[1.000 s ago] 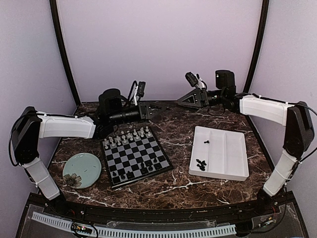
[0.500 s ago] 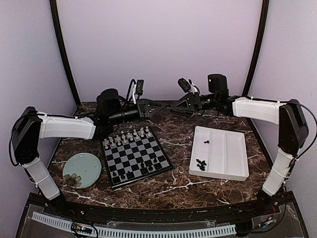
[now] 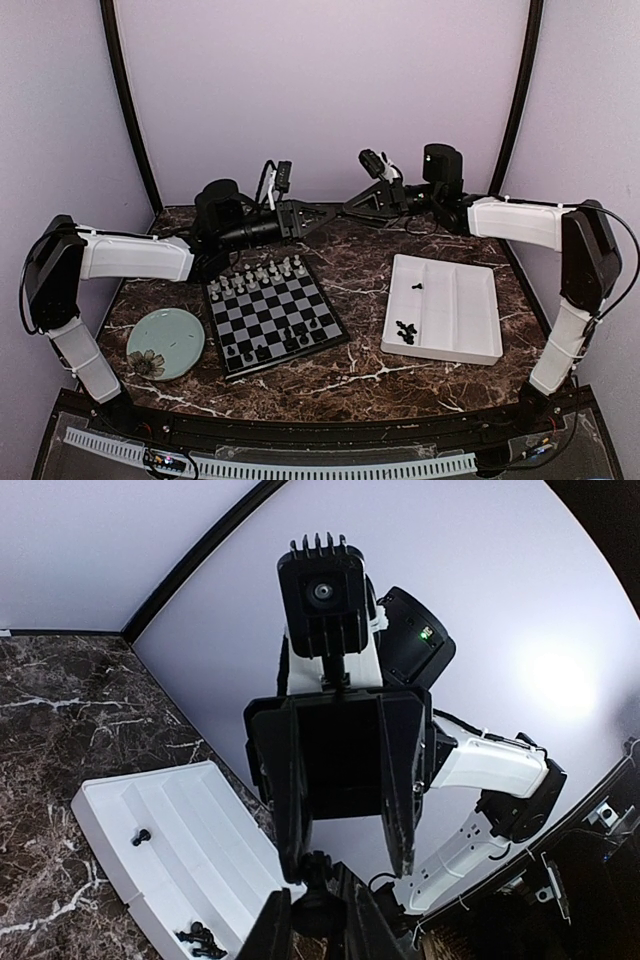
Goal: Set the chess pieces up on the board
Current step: Pass from the left arm to the right, then place the rook at a8.
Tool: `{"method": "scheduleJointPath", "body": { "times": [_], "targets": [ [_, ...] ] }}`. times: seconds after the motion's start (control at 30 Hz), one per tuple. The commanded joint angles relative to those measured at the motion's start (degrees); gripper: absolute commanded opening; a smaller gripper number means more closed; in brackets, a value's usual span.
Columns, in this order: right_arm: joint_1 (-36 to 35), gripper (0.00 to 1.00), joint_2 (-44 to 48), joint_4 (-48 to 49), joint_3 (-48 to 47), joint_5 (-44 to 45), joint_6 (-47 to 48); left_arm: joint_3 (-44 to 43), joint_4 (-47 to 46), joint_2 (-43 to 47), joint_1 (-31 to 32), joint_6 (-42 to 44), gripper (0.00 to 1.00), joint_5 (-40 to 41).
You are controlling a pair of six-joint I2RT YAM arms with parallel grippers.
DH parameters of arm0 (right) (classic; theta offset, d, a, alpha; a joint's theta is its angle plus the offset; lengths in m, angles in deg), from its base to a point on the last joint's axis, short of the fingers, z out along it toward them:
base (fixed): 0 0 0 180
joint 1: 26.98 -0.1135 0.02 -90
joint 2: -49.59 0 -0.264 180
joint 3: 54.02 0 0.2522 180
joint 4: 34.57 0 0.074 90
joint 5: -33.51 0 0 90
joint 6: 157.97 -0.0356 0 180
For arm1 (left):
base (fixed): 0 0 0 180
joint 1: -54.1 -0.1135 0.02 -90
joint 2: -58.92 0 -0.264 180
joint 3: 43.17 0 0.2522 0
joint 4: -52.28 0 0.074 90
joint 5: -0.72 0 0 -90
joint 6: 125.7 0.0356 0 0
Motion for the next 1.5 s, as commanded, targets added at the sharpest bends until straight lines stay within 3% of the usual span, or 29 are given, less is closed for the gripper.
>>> {"method": "scheduleJointPath", "body": {
  "times": [0.0, 0.3, 0.57, 0.63, 0.73, 0.83, 0.87, 0.93, 1.17, 1.47],
  "targets": [
    [-0.47, 0.36, -0.7, 6.14, 0.58, -1.09, -3.02, -0.73, -1.44, -0.63, -0.03, -0.39, 0.05, -1.82],
    [-0.73, 0.16, -1.15, 9.9, 1.19, -1.58, -5.39, -0.72, -1.56, -1.04, -0.04, -0.6, 0.05, -1.44],
    [-1.08, 0.06, -1.13, 7.47, 0.5, -1.2, -2.73, -0.68, -0.7, -1.03, -0.04, -0.28, 0.09, -0.62],
    [-1.08, 0.05, -1.16, 0.98, -1.11, -0.63, 2.35, -0.24, 0.31, -0.54, 0.0, 0.42, 0.14, 0.51],
    [-0.99, 0.04, -1.11, -18.86, -6.48, 2.58, 18.96, 0.72, 5.95, 2.37, -0.03, 3.84, 0.25, 4.55],
    [-1.09, 0.04, -1.7, -40.74, -13.1, 9.58, 38.97, 1.9, 11.84, 6.43, -0.03, 8.48, 0.36, 7.81],
    [-1.19, 0.03, -2.04, -45.41, -14.63, 12.67, 44.22, 2.8, 14.69, 8.65, -0.04, 10.74, 0.38, 9.09],
    [-1.46, 0.04, -2.53, -52.96, -16.83, 18.57, 52.67, 4.38, 17.88, 12.25, -0.03, 13.93, 0.5, 10.05],
    [-6.87, 0.03, -3.15, -64.19, -17.07, 37.13, 69.15, 8.9, 29.79, 22.39, -0.11, 20.44, 0.54, 19.85],
    [-18.84, 0.03, -7.01, -71.34, -17.48, 53.42, 78.67, 14.15, 34.82, 31.68, -1.91, 18.95, 0.59, 35.15]
  ]
}}
